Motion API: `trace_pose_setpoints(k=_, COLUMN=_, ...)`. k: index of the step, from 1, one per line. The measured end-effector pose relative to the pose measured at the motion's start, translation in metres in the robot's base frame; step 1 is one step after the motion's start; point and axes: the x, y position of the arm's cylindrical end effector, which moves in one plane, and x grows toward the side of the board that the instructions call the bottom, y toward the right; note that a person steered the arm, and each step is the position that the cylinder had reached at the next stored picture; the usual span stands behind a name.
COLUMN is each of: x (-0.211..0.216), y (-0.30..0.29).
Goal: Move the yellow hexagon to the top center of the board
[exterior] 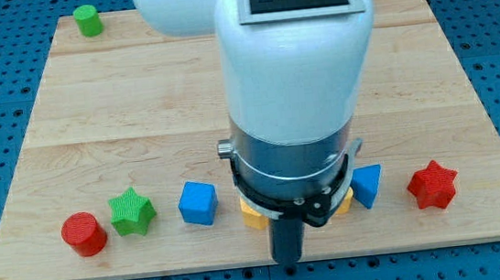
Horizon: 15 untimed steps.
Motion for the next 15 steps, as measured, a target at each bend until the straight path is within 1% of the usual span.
trace_pose_setpoints(k=1, x=-0.024, y=-0.008)
trace_pose_setpoints(k=2, x=-0.020, y=-0.045)
trace_pose_setpoints(k=3, x=-0.025, y=-0.040)
trace_pose_setpoints(k=4, x=-0.036, y=-0.007)
trace_pose_setpoints(k=6, x=-0.059, y=-0.024)
trace_pose_setpoints(k=7, x=-0.086, y=-0.041)
trace_pose_setpoints(k=9, x=-0.143, y=-0.095)
trace_pose_setpoints(k=10, x=-0.166, y=-0.080)
trace_pose_setpoints(k=11, x=-0.119, y=-0.079)
trace_pose_setpoints(k=12, x=-0.086, y=-0.075)
trace_pose_setpoints(k=13, x=-0.101, y=-0.031)
trace_pose_setpoints(k=14, x=-0.142, y=-0.033)
trace_pose_setpoints(k=15, x=-0.144, y=-0.073)
